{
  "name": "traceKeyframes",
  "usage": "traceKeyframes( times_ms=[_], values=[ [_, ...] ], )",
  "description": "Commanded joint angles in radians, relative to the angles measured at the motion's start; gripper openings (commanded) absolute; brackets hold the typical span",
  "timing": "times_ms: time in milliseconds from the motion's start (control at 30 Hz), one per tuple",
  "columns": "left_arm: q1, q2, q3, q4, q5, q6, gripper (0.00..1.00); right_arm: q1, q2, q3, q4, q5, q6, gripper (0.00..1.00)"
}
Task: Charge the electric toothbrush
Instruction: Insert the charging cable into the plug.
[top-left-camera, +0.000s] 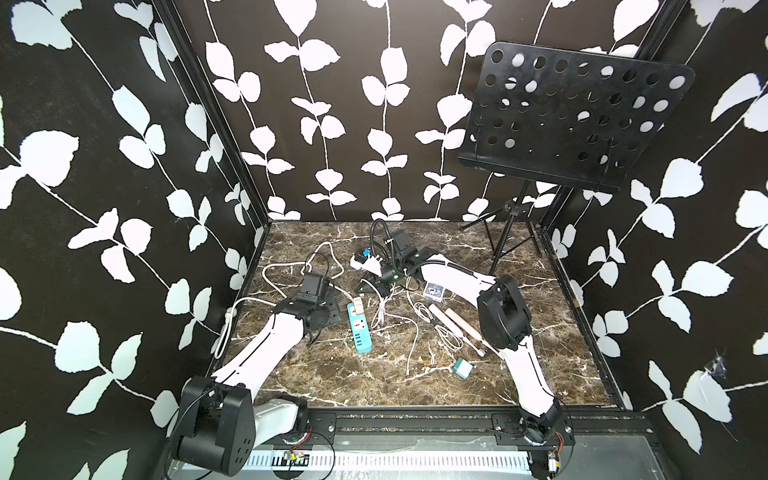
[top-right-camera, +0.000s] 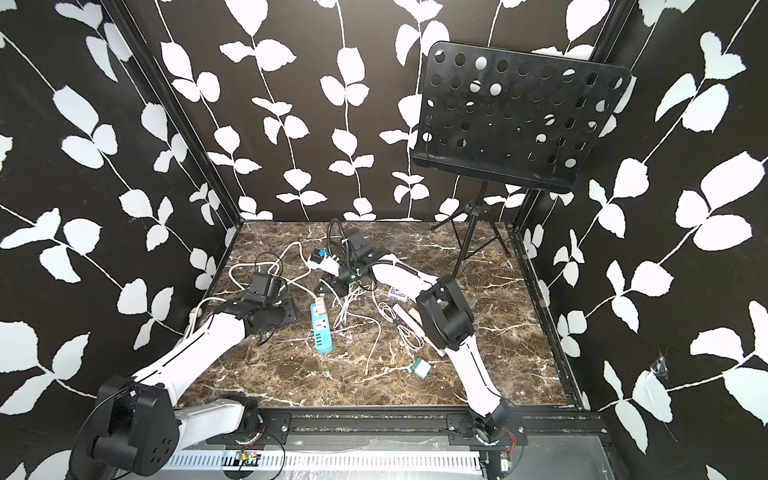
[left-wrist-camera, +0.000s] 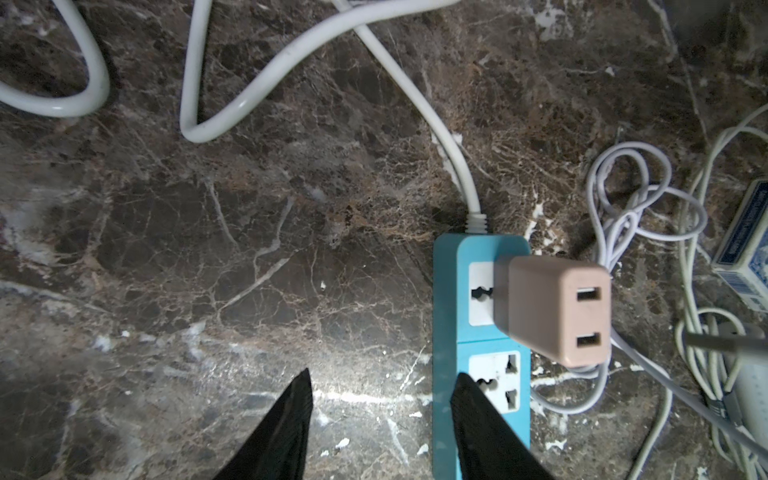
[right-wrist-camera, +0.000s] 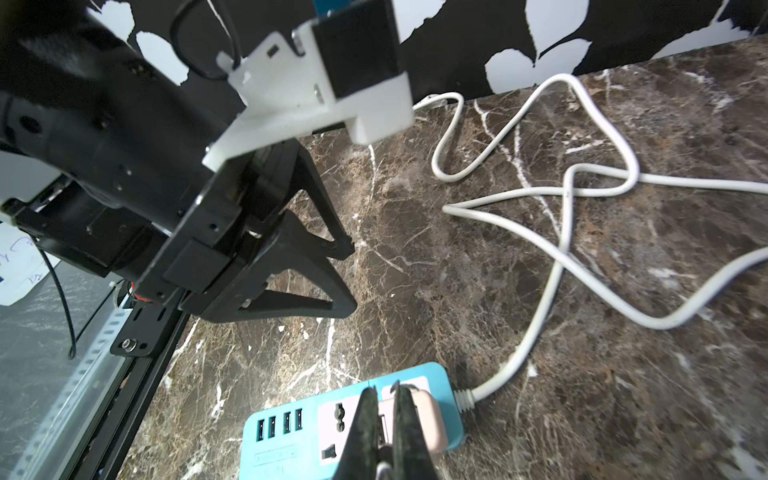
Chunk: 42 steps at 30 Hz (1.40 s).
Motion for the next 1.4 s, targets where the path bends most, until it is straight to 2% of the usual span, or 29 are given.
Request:
traceKeyframes(
  times_ms=[0, 633, 1367],
  values=[
    [0.007, -0.020, -0.025, 0.021, -0.002, -0.012, 0.56, 0.014, 0.026, 0.030, -0.006, -0.049, -0.060, 0.00],
    [0.008, -0.031, -0.033, 0.006, -0.030, -0.011, 0.57, 0.025, 0.071, 0.043, 0.010, -0.036, -0.144, 0.00],
    [0.008, -0.047, -0.046, -0.005, -0.050, -0.007, 0.59, 0.036, 0.000, -0.107, 0.048, 0.007, -0.229, 0.00]
  ],
)
